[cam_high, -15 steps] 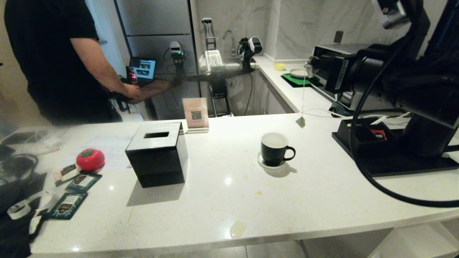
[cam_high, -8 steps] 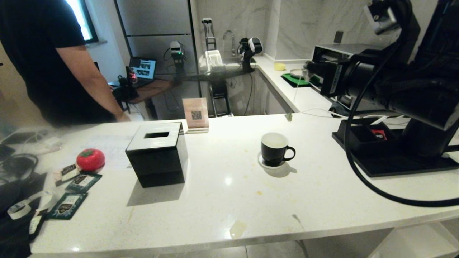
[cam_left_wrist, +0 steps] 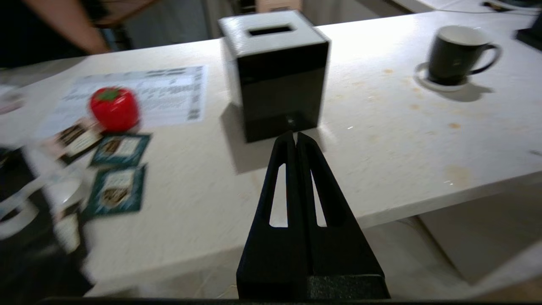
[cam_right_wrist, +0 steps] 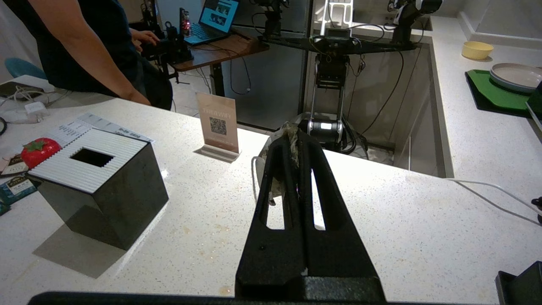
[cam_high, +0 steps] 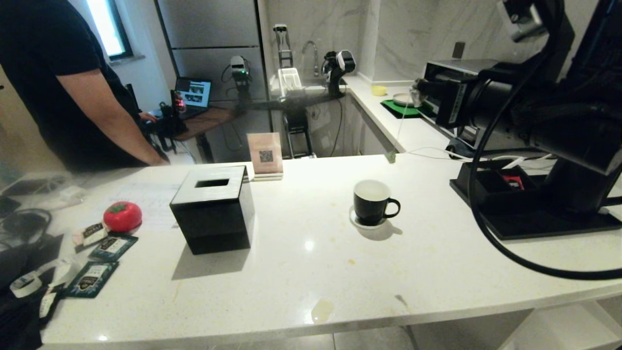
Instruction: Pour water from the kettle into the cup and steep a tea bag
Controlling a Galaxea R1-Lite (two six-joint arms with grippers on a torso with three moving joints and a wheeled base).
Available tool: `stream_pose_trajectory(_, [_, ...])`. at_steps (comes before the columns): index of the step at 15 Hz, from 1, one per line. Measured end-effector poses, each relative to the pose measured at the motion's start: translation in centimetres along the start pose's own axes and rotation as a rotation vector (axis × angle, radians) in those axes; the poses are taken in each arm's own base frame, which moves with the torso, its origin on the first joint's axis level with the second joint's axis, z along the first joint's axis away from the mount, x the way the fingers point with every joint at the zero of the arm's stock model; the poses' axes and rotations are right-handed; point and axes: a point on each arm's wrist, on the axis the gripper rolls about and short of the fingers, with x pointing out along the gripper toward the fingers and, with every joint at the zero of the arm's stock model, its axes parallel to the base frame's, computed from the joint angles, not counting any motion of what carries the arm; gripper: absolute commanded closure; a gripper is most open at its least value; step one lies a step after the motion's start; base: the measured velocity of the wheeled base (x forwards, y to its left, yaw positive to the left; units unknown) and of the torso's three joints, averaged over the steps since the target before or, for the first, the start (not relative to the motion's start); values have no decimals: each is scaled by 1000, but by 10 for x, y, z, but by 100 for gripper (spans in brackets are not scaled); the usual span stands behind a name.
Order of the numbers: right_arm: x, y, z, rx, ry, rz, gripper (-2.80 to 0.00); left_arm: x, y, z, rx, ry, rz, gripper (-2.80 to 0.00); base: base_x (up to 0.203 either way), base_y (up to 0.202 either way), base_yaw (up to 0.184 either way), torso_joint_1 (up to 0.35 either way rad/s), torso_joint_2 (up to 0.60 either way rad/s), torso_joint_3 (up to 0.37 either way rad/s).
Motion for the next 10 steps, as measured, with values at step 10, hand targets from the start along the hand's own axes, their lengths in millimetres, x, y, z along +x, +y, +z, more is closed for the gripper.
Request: stream_pose_trajectory(10, [-5,5,5,2,-17,22,0,107,-19,51,-66,38,-449,0,0,0,0,0,0,0])
